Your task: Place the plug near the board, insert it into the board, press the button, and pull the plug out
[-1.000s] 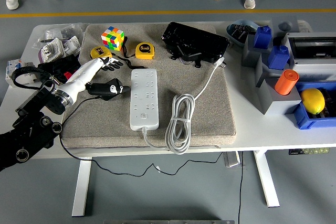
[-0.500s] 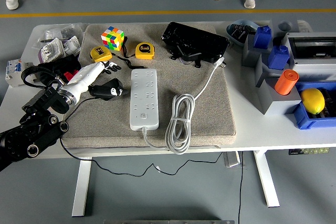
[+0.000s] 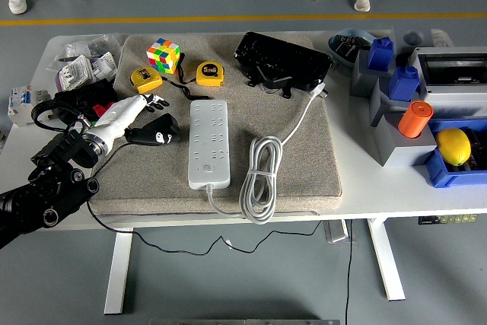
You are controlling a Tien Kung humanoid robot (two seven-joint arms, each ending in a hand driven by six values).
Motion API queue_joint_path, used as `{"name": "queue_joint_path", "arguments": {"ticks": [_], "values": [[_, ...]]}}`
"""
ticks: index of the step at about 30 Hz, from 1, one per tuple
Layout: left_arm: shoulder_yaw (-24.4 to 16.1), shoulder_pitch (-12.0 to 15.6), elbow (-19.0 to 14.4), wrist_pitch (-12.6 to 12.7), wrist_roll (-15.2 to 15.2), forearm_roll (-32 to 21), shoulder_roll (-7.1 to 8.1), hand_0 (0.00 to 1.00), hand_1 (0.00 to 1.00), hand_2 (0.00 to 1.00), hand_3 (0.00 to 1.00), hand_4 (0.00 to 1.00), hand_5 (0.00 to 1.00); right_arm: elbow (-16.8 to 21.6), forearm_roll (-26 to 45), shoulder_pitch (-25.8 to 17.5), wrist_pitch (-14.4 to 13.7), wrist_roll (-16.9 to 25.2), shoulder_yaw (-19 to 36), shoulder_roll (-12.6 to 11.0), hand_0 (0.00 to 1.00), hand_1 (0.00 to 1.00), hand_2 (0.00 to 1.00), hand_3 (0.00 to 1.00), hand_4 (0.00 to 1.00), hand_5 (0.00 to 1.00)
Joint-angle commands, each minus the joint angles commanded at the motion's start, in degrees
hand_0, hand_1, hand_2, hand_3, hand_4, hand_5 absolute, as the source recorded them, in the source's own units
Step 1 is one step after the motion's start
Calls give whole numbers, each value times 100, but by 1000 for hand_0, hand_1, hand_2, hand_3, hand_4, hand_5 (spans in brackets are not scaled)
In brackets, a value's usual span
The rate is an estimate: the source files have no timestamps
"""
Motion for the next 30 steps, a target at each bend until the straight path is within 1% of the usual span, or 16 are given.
{"name": "queue_joint_path", "arguments": {"ticks": [2,3,8,9,13,14,16,20,21,26,27,30], "values": [[66,-33,61,-11,15,-41,-20,679,672,695,730,998,359,-2,2,1,-4,3,3,3,724,728,721,620,998,655],[88,-42,82,-17,23,-57,-26,645,640,627,708,998,306,-1,1,1,-4,4,5,3,724,727,721,619,998,654],[220,-99,198,88,-27,-146,-66,645,640,627,708,998,306,-8,13,-11,-20,17,-2,-2,724,727,721,619,998,654],[253,-118,230,112,-30,-151,-80,564,575,573,620,991,239,-9,15,-13,-20,17,-7,-1,723,726,721,618,998,654],[388,-182,358,180,-46,-205,-130,564,575,573,620,991,239,3,-6,-4,-20,17,2,0,723,726,721,618,998,654],[431,-203,405,196,-51,-240,-148,529,535,565,589,962,194,6,-11,0,-20,18,3,-1,723,726,720,616,998,653],[487,-228,472,221,-64,-300,-170,529,535,565,589,962,194,8,-17,3,-22,20,7,-1,723,726,720,616,998,653],[576,-264,524,274,-103,-398,-184,529,535,565,589,962,194,6,-16,-7,-27,22,-5,-4,723,726,720,616,998,653],[596,-271,538,288,-115,-422,-188,470,510,556,566,938,171,4,-14,-10,-28,22,-9,-4,723,727,720,617,998,652],[643,-291,567,457,-256,-545,-199,470,510,556,566,938,171,6,-24,-3,-33,25,6,-2,723,727,720,617,998,652],[672,-299,576,490,-269,-553,-207,421,463,498,540,873,110,7,-28,-1,-35,24,6,-2,723,727,720,615,998,652],[725,-305,603,523,-247,-539,-226,421,463,498,540,873,110,10,-38,1,-37,23,13,-1,723,727,720,615,998,652]]}}
